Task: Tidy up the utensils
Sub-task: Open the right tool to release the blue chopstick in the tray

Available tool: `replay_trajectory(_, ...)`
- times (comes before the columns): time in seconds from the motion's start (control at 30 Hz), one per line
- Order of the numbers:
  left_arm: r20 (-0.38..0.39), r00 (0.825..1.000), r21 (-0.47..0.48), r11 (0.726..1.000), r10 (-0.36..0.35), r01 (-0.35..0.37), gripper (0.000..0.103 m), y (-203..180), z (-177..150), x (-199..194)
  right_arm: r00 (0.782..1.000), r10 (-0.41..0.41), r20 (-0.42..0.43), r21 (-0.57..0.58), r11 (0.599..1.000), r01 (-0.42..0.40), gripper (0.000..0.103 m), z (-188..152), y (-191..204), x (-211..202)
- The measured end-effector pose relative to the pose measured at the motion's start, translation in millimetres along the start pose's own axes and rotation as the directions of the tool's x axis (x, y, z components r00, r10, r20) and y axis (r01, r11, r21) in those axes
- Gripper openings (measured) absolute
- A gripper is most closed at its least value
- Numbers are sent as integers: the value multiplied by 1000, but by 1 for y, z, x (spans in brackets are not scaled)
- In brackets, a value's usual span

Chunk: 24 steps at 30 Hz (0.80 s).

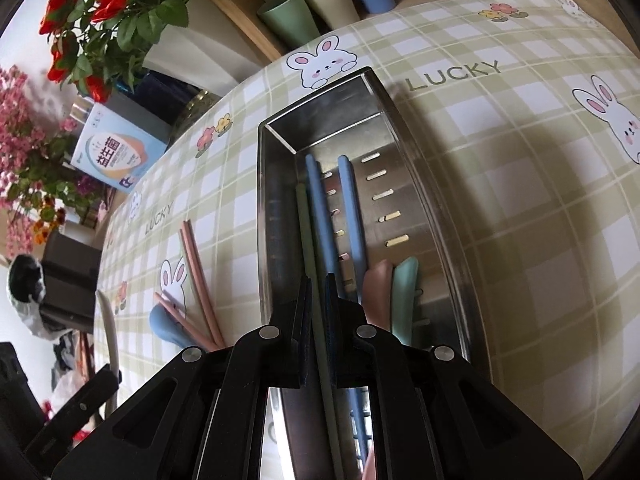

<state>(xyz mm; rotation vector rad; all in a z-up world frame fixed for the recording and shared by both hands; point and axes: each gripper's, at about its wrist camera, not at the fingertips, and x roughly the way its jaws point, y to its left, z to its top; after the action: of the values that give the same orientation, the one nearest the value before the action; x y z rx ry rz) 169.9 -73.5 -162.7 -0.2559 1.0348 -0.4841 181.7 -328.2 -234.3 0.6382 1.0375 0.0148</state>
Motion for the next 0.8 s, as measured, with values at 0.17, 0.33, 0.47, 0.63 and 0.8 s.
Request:
replay_trajectory(0.17,1,1000,-3,1000,-10,10,15,-2,0,-3,1000,-19,17,-31,999,19,7,-6,2,-14)
replay_trajectory(0.33,-5,1000,-5,1000,-7,7,15,-5,-2,-3,996,-91,24,-150,984,94,8,-14,13,-28)
replay_trajectory(0.47,-15,1000,-5,1000,-7,7,15,-9,-3,-1,992,-117,44,-183,975,123,8,-18,13,-43)
replay_trajectory(0.63,-31,999,24,1000,-9,9,15,-25,-6,4,990,-120,77,-189,973,133,8,-18,1,-62)
replay_trajectory(0.8,-53,998,53,998,-22,25,15,-46,-9,15,988,-123,91,-181,974,138,8,-17,-15,-72)
